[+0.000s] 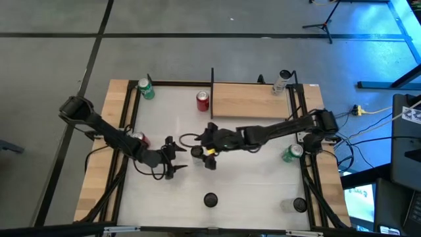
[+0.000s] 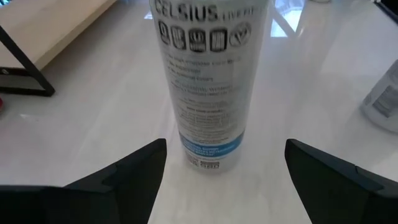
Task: Place canned beverage on shelf
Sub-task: Put the white blue soda can on the shelf aligned with the other white blue soda can
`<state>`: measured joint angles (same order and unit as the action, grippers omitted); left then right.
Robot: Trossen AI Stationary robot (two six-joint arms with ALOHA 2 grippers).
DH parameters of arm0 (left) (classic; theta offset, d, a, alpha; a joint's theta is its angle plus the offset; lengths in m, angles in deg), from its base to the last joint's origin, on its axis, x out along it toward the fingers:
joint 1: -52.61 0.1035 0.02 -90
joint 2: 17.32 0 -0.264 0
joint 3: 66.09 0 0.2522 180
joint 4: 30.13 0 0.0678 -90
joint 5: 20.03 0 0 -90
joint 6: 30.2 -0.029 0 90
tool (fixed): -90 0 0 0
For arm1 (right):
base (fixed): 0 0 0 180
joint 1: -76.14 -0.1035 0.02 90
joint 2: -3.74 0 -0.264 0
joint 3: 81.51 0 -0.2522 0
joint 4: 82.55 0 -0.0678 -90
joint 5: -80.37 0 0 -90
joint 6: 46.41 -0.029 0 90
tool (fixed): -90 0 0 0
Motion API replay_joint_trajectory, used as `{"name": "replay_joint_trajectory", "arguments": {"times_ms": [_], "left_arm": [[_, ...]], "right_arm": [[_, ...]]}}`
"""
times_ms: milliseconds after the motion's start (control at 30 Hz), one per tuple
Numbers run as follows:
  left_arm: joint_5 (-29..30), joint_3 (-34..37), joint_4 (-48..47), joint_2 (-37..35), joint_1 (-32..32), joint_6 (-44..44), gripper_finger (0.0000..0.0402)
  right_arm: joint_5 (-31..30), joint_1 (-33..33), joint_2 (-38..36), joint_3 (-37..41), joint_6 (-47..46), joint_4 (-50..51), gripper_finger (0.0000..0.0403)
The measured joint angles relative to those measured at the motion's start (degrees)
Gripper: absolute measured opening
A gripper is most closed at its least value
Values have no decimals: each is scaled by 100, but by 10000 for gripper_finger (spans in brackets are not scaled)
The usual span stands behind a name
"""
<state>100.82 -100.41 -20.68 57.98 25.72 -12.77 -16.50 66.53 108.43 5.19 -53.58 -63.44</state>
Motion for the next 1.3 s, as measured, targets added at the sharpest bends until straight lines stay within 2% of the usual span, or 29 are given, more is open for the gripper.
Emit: {"name": "replay_joint_trajectory", "arguments": {"times_ms": [167, 333, 1100, 1200, 1300], "left_arm": [[0, 0, 45, 302, 0, 66, 318], [2, 0, 70, 512, 4, 182, 318], [2, 0, 345, 608, 74, 149, 318], [3, -2, 330, 608, 74, 147, 318], [2, -2, 338, 608, 74, 147, 318]], "right_arm": [[4, -7, 336, -443, 15, 582, 337], [8, -11, 404, -466, 9, 873, 337], [-12, -11, 634, -396, 7, 729, 337], [-14, -11, 627, -405, 50, 647, 322], [-8, -11, 627, -405, 179, 607, 285]]}}
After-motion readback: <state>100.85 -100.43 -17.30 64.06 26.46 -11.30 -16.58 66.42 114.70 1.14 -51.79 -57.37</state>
